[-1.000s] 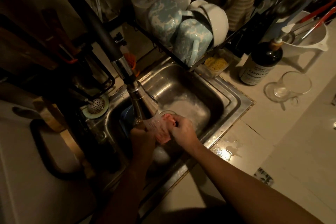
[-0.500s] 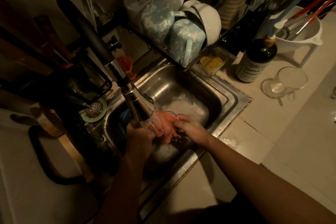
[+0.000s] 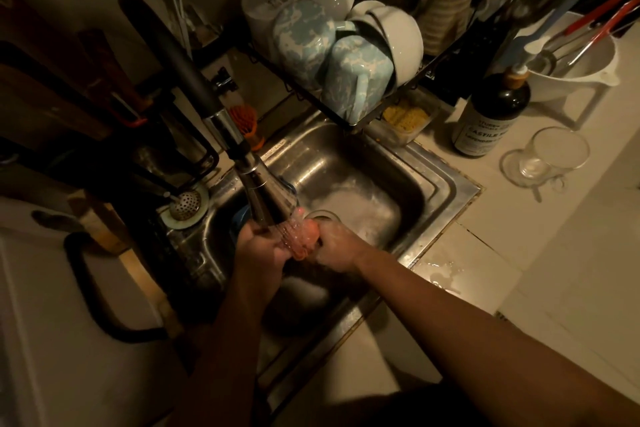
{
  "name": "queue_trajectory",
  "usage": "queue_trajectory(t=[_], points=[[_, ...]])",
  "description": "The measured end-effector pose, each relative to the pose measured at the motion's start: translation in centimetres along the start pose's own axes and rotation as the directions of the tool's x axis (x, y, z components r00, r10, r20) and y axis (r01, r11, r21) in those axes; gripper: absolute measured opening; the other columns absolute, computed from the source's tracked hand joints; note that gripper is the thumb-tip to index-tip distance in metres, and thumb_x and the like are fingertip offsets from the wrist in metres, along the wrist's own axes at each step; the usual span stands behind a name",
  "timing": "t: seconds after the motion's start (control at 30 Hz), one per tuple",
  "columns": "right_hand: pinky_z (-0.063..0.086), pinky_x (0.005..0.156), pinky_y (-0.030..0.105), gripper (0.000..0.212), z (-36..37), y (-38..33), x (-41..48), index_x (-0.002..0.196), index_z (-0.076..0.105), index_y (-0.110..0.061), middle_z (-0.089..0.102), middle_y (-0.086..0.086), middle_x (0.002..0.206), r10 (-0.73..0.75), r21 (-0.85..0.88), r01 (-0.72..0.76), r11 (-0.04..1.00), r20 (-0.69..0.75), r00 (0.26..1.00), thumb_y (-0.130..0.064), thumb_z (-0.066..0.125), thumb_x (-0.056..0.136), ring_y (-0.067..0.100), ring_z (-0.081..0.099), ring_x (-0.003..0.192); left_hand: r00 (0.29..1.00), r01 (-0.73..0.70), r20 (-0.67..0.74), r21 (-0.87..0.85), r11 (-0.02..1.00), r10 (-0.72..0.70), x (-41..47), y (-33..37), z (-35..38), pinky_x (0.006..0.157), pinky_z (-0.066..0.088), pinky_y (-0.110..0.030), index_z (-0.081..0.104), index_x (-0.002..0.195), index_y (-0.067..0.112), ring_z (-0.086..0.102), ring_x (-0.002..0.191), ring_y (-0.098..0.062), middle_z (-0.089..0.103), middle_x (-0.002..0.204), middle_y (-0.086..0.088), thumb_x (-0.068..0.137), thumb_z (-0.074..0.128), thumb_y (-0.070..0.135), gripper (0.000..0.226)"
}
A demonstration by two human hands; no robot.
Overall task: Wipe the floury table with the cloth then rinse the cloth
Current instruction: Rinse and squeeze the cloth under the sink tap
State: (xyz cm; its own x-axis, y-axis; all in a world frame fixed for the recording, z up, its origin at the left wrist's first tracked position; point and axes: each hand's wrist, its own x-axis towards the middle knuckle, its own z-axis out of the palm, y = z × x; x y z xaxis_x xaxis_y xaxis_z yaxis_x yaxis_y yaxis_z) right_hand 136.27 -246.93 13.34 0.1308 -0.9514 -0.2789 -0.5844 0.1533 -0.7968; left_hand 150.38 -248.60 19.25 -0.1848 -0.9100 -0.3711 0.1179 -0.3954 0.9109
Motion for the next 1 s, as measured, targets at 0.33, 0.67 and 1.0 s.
queue_trajectory(t=[0.33,0.67,1.0], points=[[0.049,0.094,0.044,0.047,1.8,-1.1,0.0,0.141,0.048,-0.018,0.051,0.021,0.123,-0.049,-0.135,0.046,0.990,-0.014,0.999,-0.026,0.058,0.096,0.037,0.056,0.110,0.991,0.118,0.024,0.343,0.932,-0.134,1.0,-2.7,-3.9,0.081,0.058,-0.034,0.060,0.124,0.010,0.069,0.106,-0.026,0.070,0.115,-0.010,0.074,0.077,0.002,0.054],[0.058,0.080,0.037,0.021,0.9,-0.4,-0.3,0.094,0.071,-0.016,0.072,0.002,0.089,0.004,0.357,0.006,0.934,-0.028,1.000,-0.002,0.074,0.080,0.014,0.069,0.085,0.990,0.142,-0.033,0.347,0.927,-0.139,0.8,-3.8,-4.2,0.064,0.059,-0.032,0.065,0.107,0.014,0.071,0.083,-0.027,0.070,0.105,-0.021,0.093,0.060,0.001,0.019],[0.052,0.059,0.018,0.035,0.7,1.2,-1.6,0.107,0.061,-0.020,0.073,-0.005,0.077,0.140,0.874,-0.195,0.445,0.147,0.979,0.006,0.041,0.093,0.004,0.068,0.067,0.996,0.073,-0.051,0.031,0.997,-0.072,0.8,-3.5,-2.5,0.073,0.059,-0.030,0.049,0.127,0.010,0.070,0.100,-0.022,0.065,0.113,-0.018,0.078,0.057,-0.011,0.054]])
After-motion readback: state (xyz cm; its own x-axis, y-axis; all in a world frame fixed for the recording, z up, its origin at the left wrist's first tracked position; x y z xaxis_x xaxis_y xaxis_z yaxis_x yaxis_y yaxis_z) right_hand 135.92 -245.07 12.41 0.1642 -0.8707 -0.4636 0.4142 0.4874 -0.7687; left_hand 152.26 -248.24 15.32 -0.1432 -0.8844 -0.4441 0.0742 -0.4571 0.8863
